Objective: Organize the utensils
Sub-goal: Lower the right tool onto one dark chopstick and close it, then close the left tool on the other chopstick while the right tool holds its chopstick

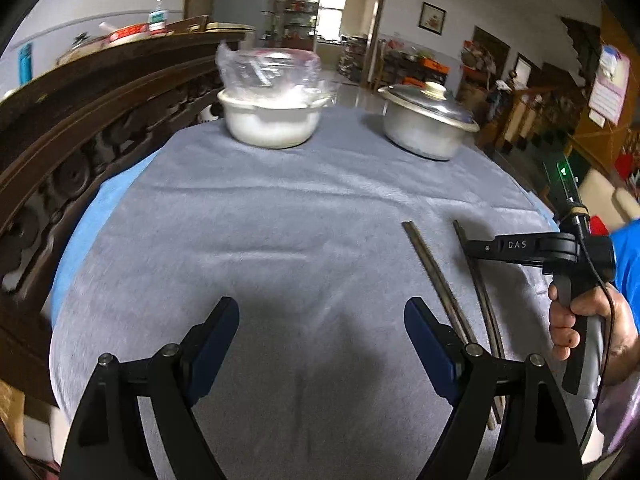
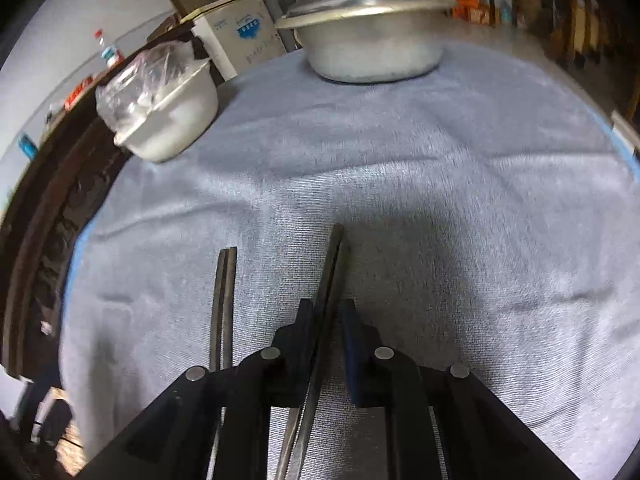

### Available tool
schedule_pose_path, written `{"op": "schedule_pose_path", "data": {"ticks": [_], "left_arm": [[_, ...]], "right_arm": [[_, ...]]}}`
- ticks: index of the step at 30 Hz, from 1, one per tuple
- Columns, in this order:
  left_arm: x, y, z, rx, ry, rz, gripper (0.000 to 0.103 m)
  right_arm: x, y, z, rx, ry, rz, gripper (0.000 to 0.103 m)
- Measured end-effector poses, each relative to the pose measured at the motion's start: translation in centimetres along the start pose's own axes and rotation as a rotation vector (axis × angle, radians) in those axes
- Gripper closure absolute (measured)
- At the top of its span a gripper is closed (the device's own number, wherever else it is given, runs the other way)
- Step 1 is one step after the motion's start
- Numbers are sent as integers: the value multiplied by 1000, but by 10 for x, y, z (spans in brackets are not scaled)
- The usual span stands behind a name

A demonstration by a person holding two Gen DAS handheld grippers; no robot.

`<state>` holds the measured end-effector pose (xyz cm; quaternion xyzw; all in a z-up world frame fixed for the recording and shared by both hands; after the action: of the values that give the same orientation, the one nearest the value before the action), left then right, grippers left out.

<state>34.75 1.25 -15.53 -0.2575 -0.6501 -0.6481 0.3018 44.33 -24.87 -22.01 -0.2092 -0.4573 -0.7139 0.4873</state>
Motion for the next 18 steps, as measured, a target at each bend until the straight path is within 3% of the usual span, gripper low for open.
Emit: {"op": "schedule_pose_path", "data": {"ticks": [3,10,18], "left_arm": [[-7,9,-13,-36,-9,-1,18],[-55,30,-50,-78,-32,86,18],[-78,33,-69,-93,-19,124,18]], "right_arm": [[3,4,-14,-85,85,0,88],[1,4,-11,-37,54,-4,90],[-9,7,9,131,-33,6,89]]}}
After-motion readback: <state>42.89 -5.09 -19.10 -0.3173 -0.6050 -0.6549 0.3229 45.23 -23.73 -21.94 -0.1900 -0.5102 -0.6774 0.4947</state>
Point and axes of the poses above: each gripper's, at about its wrist camera, not at the fingertips, and x roughly against the way its jaws point, z to its left, y to its top, the point moved 2 cm from there along -x, roughly the way its jaws point, and after that the axes turned 12 degrees about y, right-handed, at the moved point
